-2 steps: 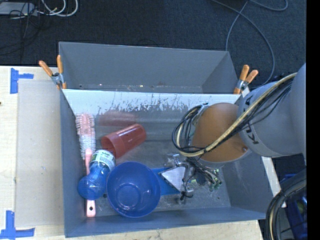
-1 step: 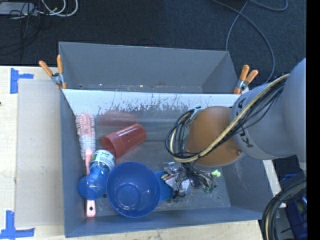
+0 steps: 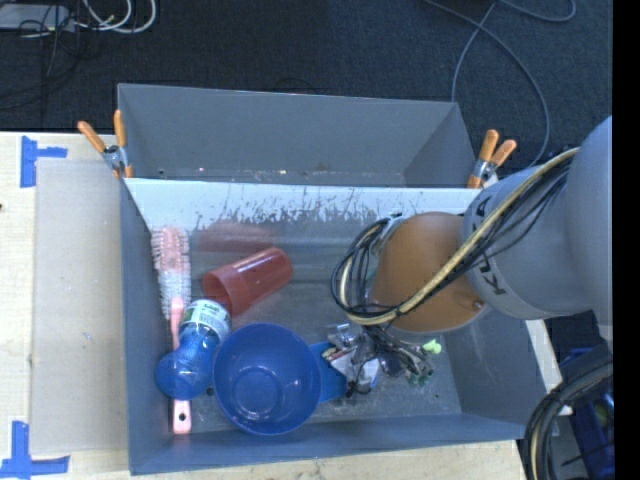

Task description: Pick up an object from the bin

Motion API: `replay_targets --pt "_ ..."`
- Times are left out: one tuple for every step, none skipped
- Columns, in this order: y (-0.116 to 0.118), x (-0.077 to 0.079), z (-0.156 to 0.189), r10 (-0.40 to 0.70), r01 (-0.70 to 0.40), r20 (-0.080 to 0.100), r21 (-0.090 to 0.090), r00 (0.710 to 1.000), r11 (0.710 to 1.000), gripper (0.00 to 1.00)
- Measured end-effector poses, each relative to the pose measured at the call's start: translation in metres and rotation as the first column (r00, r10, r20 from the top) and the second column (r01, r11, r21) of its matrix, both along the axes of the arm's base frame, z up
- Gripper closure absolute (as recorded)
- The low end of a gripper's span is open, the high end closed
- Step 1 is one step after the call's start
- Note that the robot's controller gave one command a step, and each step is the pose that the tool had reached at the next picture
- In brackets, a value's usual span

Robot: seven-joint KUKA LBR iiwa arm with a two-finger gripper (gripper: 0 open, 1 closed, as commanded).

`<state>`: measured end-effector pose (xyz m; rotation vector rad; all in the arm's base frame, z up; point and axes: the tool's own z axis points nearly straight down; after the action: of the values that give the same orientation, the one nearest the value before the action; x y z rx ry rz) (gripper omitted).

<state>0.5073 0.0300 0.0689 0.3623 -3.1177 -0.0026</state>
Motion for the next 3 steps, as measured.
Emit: replay_targets --pt "0.0 -0.001 0.015 0.0 0.0 -0.003 -0.001 1.0 1.0 1.0" --pt "0.0 -0.003 0.058 -0.002 0.002 -0.009 -0.001 1.0 1.0 1.0" --pt "0.001 0.0 0.088 -0.001 0.001 0.0 0.0 1.0 1.0 1.0"
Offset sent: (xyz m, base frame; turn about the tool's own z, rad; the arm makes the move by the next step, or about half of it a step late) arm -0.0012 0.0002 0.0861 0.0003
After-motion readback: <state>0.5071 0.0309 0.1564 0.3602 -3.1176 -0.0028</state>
